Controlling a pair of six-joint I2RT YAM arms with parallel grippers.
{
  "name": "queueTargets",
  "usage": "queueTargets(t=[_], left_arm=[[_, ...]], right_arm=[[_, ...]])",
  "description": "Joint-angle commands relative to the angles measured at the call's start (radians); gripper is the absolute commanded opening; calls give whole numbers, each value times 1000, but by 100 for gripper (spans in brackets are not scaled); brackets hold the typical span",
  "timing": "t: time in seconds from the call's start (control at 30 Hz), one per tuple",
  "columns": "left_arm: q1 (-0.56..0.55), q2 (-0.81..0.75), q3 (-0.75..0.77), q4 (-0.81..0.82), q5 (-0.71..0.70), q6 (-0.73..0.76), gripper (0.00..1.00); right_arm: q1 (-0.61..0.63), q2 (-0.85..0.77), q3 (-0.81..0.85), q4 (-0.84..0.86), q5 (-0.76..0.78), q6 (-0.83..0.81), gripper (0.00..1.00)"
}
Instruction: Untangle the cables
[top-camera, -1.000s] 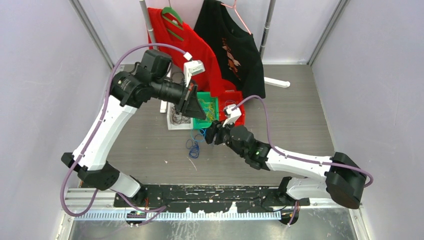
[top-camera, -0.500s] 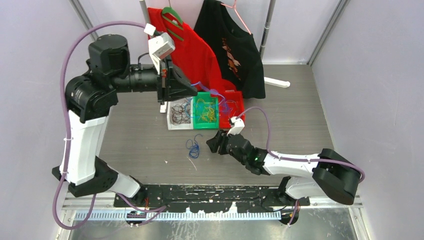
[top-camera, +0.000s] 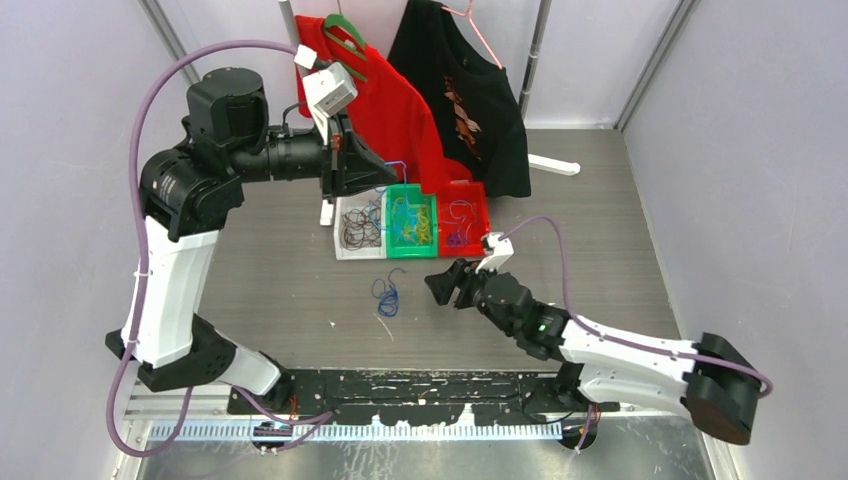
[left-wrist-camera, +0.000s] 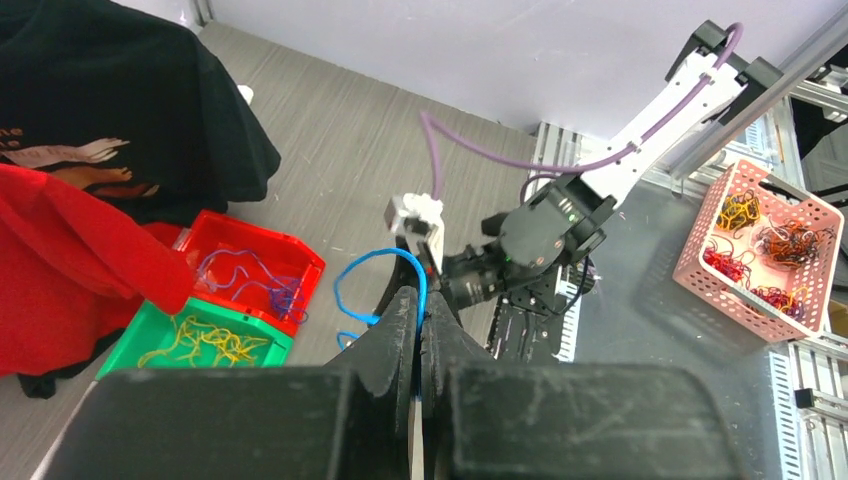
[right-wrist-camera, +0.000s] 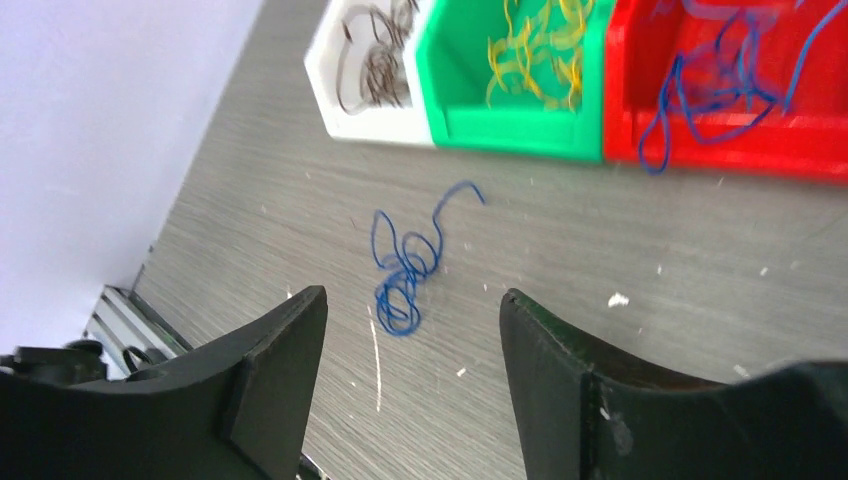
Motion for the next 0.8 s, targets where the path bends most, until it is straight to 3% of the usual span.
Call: queueTargets(t=[0.0,0.4,0.57,0.77], left_arm=[[2,-21,-40,43,1,14,0],[1,72,-201,160,-99,40,0],[0,216,-119,185,-123,56,0],[-2,392,-40,243,-123,48,0]], right_arm=[[4,-133,110,-148,107,-99,69],[-20,-262,257,-426,439,-136,67],[-58,-311,273,-521,551,-111,59],[-154,-355,260,-574,547,-62,58]])
